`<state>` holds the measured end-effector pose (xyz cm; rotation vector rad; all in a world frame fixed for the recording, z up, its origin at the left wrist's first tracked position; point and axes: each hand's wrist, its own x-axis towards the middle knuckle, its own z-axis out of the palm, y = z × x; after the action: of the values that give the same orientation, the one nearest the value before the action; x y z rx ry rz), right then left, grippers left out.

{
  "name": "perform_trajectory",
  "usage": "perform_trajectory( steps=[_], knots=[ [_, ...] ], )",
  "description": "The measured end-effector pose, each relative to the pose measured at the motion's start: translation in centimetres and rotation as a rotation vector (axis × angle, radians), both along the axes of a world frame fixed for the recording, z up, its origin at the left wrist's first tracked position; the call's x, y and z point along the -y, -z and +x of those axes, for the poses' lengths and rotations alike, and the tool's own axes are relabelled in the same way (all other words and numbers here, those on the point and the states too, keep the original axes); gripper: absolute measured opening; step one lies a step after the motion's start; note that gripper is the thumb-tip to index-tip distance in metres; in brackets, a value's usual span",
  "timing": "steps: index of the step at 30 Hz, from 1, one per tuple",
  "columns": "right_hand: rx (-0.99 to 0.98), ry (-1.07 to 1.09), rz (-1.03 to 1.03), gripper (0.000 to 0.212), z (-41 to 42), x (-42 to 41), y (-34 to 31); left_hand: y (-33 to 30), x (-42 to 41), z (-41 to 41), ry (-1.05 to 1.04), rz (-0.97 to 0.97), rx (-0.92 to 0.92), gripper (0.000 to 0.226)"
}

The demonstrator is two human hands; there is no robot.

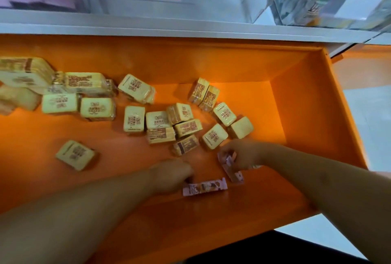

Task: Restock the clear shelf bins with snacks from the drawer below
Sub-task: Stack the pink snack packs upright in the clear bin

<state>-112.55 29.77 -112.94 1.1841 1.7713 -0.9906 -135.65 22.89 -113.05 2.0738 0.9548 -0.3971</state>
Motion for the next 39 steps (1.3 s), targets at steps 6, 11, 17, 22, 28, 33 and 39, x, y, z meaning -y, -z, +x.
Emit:
perform_trajectory(
  steps=[6, 11, 17, 22, 28, 33, 39],
  knots=[
    [-0.043, 0.117, -0.098, 0.049, -1.5, 0.8, -0.2, 3.8, 1.7, -1.3, 0.002, -0.022, -0.041, 0.037],
    [-0.134, 0.289, -0.172, 0.055, -3.2, 1.7, -0.1, 5.6, 2.5, -1.6, 0.012, 0.015, 0.042, 0.052],
    [-0.258, 0.483, -0.273, 0.038, -5.0, 1.9, -1.7, 5.1, 3.1, -3.8, -0.014, 0.053, 0.063, 0.025],
    [-0.371, 0.491, -0.234, 0.025, -6.8, 2.1, -5.0, 0.7, 3.5, -7.7, -0.206, 0.005, 0.043, 0.022],
    [-0.590, 0.522, -0.068, 0.037, -11.5, 1.6, -13.1, -8.5, 3.8, -11.8, -0.681, -0.063, 0.185, 0.043],
    [-0.852, 0.605, 0.104, 0.063, -15.8, 3.7, -22.2, -17.1, 4.8, -15.4, -0.951, -0.042, 0.385, 0.031],
    [-1.091, 0.666, 0.227, 0.040, -19.5, 7.7, -29.8, -26.3, 8.0, -18.9, -1.246, -0.060, 0.685, 0.029]
  ],
)
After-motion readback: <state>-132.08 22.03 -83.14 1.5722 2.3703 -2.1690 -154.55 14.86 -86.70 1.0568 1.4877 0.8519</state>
